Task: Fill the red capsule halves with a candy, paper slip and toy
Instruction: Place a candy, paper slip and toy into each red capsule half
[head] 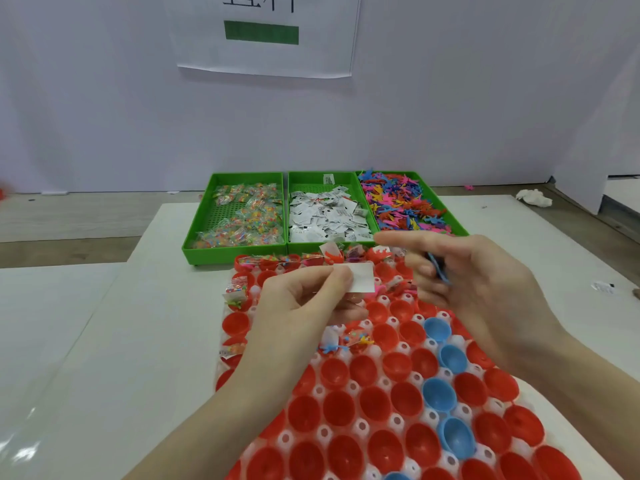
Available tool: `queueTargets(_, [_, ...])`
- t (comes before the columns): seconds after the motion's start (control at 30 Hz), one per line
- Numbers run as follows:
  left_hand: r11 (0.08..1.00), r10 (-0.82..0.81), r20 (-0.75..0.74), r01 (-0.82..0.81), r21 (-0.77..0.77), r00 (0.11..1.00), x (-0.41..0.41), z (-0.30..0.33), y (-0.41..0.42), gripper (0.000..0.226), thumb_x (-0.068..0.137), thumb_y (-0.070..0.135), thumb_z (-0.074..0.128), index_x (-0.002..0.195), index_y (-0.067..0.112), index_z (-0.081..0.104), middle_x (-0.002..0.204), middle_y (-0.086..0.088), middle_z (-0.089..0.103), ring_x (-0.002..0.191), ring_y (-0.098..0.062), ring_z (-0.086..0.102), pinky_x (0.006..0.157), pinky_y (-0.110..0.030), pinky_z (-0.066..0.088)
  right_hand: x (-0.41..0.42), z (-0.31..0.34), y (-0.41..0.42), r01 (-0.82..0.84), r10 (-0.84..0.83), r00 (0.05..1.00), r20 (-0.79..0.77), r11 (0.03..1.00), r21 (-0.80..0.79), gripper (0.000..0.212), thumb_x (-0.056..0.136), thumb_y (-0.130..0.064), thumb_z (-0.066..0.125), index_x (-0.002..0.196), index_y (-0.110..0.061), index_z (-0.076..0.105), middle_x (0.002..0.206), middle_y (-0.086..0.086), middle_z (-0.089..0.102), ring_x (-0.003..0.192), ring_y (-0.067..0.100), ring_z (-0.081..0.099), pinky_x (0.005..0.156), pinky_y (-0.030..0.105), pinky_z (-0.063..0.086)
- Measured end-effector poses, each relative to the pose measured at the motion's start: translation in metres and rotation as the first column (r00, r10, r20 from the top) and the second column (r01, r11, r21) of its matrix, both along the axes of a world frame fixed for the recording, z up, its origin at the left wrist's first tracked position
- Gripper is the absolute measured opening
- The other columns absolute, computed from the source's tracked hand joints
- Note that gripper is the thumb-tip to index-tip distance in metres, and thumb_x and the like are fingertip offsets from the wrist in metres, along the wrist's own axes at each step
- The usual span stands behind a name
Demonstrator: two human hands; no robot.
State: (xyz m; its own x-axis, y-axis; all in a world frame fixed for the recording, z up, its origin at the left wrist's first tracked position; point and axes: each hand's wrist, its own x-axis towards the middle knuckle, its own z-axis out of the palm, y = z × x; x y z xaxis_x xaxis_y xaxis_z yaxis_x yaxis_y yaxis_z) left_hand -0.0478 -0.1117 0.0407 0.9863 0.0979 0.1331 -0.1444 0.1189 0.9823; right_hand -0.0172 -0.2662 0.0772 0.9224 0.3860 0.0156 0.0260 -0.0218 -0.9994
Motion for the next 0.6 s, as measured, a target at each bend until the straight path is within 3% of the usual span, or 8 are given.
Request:
queueTargets(0.07, [1.000,-0.006,-0.018,0.006,-0.009,1.000,-0.001,-0.001,-0.003,0.023,0.088,0.009,0.055,0.074,0.015,0.072,0.063,-0.001,0.070,0.055,-0.011,0.066,0.055,-0.014,0.050,-0.002,-0.004,-0.003,-0.072,0.073,0.997,-0.033,0.997,0.026,0.040,0.081,-0.019,0.037,0.095,-0.014,0.074,0.061,-0.004,0.030,0.054,0.009,0.026,0.049,0.015,0.031])
queueTargets(0.13, [1.000,-0.017,-0.035,0.017,-0.018,0.999,-0.002,-0.001,-0.006,0.023,0.089,0.009,0.055,0.074,0.015,0.071,0.063,-0.001,0.070,0.055,-0.011,0.066,0.055,-0.014,0.051,-0.003,-0.007,-0.005,-0.069,0.067,0.996,-0.064,0.998,-0.016,0.043,0.084,-0.002,0.033,0.094,-0.014,0.073,0.059,-0.004,0.029,0.054,0.008,0.025,0.051,0.018,0.029])
queueTargets(0.23, [1.000,-0.027,-0.062,0.027,0.004,0.998,-0.004,-0.003,-0.008,0.023,0.089,0.010,0.055,0.075,0.016,0.072,0.068,-0.004,0.072,0.057,-0.011,0.067,0.056,-0.014,0.051,-0.004,-0.009,-0.007,-0.030,0.038,0.997,0.064,0.993,-0.118,0.040,0.090,0.004,0.042,0.104,-0.027,0.063,0.058,-0.010,0.044,0.054,0.002,0.041,0.058,0.015,0.040])
queueTargets(0.33, [0.999,-0.035,-0.073,0.036,0.023,0.997,-0.004,-0.006,-0.009,0.019,0.089,0.012,0.055,0.083,0.010,0.072,0.070,-0.006,0.072,0.058,-0.013,0.067,0.057,-0.014,0.051,-0.007,-0.010,-0.008,-0.003,0.034,0.974,0.222,0.990,-0.138,0.053,0.072,0.001,0.066,0.116,-0.027,0.056,0.064,-0.011,0.059,0.061,-0.001,0.056,0.063,0.011,0.048])
queueTargets(0.4, [0.998,-0.034,-0.065,0.036,0.041,0.997,-0.005,-0.007,-0.009,0.018,0.089,0.014,0.055,0.086,0.009,0.072,0.071,-0.006,0.072,0.060,-0.013,0.068,0.059,-0.015,0.052,-0.007,-0.009,-0.007,0.074,-0.044,0.966,0.256,0.991,-0.110,0.063,0.051,-0.009,0.075,0.109,-0.027,0.059,0.065,-0.004,0.066,0.058,0.003,0.061,0.061,0.013,0.051])
queueTargets(0.47, [0.998,-0.024,-0.050,0.027,0.058,0.998,-0.005,-0.007,-0.010,0.018,0.089,0.015,0.056,0.085,0.010,0.073,0.072,-0.007,0.072,0.061,-0.014,0.069,0.060,-0.016,0.053,-0.008,-0.007,-0.005,0.167,-0.138,0.951,0.277,0.983,-0.082,0.056,0.038,-0.018,0.077,0.093,-0.025,0.066,0.069,-0.001,0.071,0.056,0.007,0.063,0.059,0.014,0.053])
queueTargets(0.53, [0.998,-0.021,-0.038,0.024,0.066,0.999,-0.006,-0.007,-0.010,0.019,0.089,0.015,0.055,0.085,0.011,0.073,0.074,-0.008,0.072,0.062,-0.014,0.069,0.061,-0.017,0.053,-0.010,-0.006,-0.004,0.191,-0.174,0.946,0.274,0.981,-0.037,0.039,0.036,-0.023,0.076,0.075,-0.022,0.073,0.075,-0.002,0.073,0.060,0.009,0.066,0.059,0.014,0.053])
queueTargets(0.6, [0.997,-0.023,-0.037,0.025,0.069,0.999,-0.007,-0.006,-0.010,0.019,0.089,0.014,0.055,0.084,0.013,0.073,0.076,-0.009,0.072,0.062,-0.014,0.069,0.062,-0.017,0.054,-0.013,-0.006,-0.004,0.139,-0.138,0.962,0.237,0.990,0.014,0.030,0.044,-0.020,0.072,0.074,-0.023,0.076,0.074,-0.002,0.073,0.066,0.009,0.069,0.059,0.013,0.053])
